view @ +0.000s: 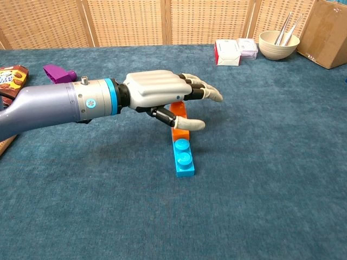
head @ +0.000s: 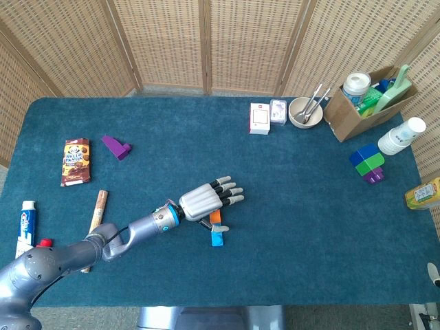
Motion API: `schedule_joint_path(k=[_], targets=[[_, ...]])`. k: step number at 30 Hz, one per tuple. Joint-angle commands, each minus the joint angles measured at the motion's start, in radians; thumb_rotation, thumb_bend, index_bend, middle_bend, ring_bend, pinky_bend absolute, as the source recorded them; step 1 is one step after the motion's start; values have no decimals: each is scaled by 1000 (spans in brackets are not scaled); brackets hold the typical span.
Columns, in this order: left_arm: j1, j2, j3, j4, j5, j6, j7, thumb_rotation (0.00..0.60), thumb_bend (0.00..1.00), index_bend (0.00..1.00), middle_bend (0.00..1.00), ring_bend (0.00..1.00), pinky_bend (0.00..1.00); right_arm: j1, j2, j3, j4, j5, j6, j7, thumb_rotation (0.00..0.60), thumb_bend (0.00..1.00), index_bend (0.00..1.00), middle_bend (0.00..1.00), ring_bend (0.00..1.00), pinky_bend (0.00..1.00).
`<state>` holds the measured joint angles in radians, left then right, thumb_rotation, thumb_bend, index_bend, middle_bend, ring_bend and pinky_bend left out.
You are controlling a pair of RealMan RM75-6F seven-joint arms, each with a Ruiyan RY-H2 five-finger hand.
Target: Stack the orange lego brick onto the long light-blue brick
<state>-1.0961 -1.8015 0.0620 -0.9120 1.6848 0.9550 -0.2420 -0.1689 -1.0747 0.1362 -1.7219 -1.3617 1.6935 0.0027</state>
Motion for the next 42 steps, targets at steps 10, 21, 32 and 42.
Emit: schedule_joint_path(k=[10,21,32,42], targets=[[7,-33,-2,45,13,8,6,12,289,28,0,0,0,-3,1,0,2,4,0,2,598,219,75,142,0,0],[11,-47,0,65,17,-1,7,13,287,28,0,0,0,-4,1,1,3,8,-3,2,599,219,75,142,0,0],[14,-52,9,71,24,-9,11,14,286,29,0,0,0,-6,1,2,5,11,-4,6,599,219,74,142,0,0],[16,-54,1,78,24,0,12,11,287,29,0,0,0,-6,1,2,4,12,-6,4,599,220,75,143,0,0]])
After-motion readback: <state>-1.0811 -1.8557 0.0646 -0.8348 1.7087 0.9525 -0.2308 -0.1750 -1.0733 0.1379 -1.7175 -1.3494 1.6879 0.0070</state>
